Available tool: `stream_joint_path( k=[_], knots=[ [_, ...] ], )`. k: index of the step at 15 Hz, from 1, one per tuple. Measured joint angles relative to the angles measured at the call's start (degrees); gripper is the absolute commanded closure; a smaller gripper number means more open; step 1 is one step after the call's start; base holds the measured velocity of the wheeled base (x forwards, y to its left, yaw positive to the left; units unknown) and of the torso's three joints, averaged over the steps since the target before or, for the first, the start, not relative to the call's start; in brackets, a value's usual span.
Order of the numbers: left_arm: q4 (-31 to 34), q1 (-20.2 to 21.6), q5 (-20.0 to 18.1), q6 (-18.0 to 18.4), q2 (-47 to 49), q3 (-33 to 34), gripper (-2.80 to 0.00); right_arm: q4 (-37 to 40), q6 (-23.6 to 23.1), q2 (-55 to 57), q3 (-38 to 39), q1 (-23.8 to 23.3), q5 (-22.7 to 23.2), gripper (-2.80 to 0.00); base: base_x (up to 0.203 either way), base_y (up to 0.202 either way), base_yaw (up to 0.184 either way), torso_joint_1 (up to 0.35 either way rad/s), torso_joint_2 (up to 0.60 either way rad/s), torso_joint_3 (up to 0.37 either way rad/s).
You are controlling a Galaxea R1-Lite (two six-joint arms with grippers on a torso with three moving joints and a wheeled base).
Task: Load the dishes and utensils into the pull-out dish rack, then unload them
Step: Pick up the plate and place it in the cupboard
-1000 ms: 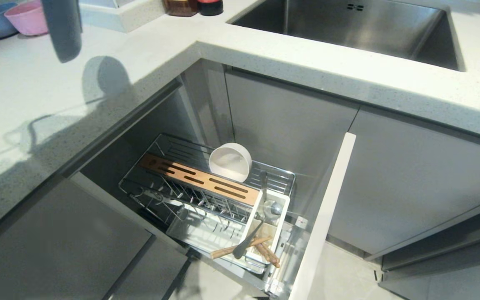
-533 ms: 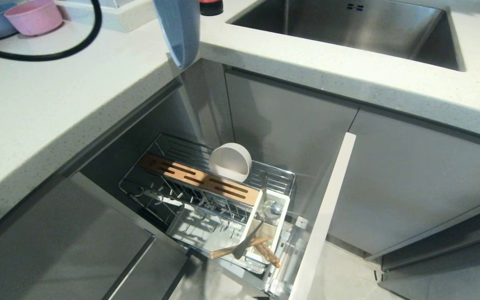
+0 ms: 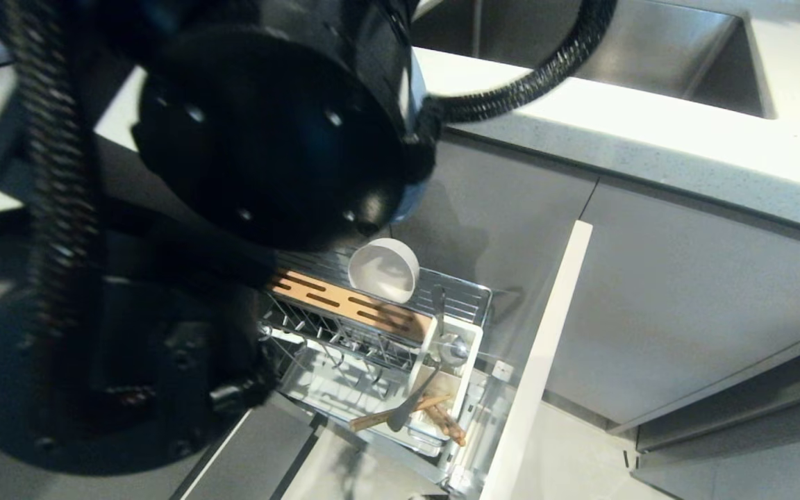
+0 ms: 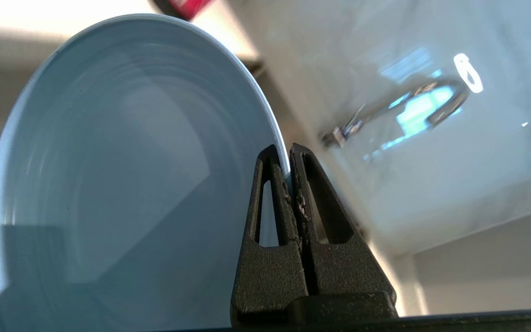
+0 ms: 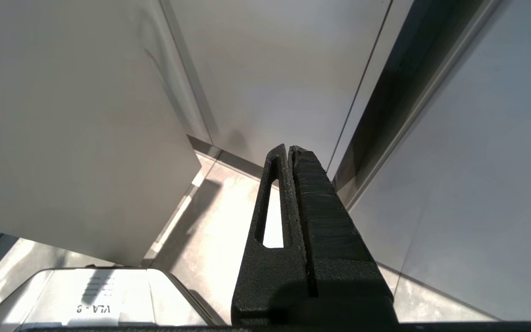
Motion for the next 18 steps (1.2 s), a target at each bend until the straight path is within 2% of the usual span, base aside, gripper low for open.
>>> stream_joint_path(
  k=[3,6,10,13,15,18],
  knots=[
    [-6.4,-0.4,1.4,0.2,2.3,6.8,0.0,0.0,0.0,0.0,0.0,0.0,0.0,0.0,0.0,0.0,0.0,0.0,0.0,0.0],
    [-9.6,-0.3,3.0,-0.1,3.3,13.1,0.0,0.0,0.0,0.0,0.0,0.0,0.0,0.0,0.0,0.0,0.0,0.0,0.0,0.0],
    [-13.0,2.2,4.0,-0.5,4.0,16.7,0.0,0.0,0.0,0.0,0.0,0.0,0.0,0.0,0.0,0.0,0.0,0.0,0.0,0.0],
    [-14.6,5.6,5.7,-3.8,5.5,17.4,0.0,0.0,0.0,0.0,0.0,0.0,0.0,0.0,0.0,0.0,0.0,0.0,0.0,0.0],
    [-15.1,6.5,6.0,-7.1,6.9,17.7,0.0,0.0,0.0,0.0,0.0,0.0,0.0,0.0,0.0,0.0,0.0,0.0,0.0,0.0],
    [-16.8,7.2,6.8,-9.4,8.2,18.7,0.0,0.0,0.0,0.0,0.0,0.0,0.0,0.0,0.0,0.0,0.0,0.0,0.0,0.0]
  ],
)
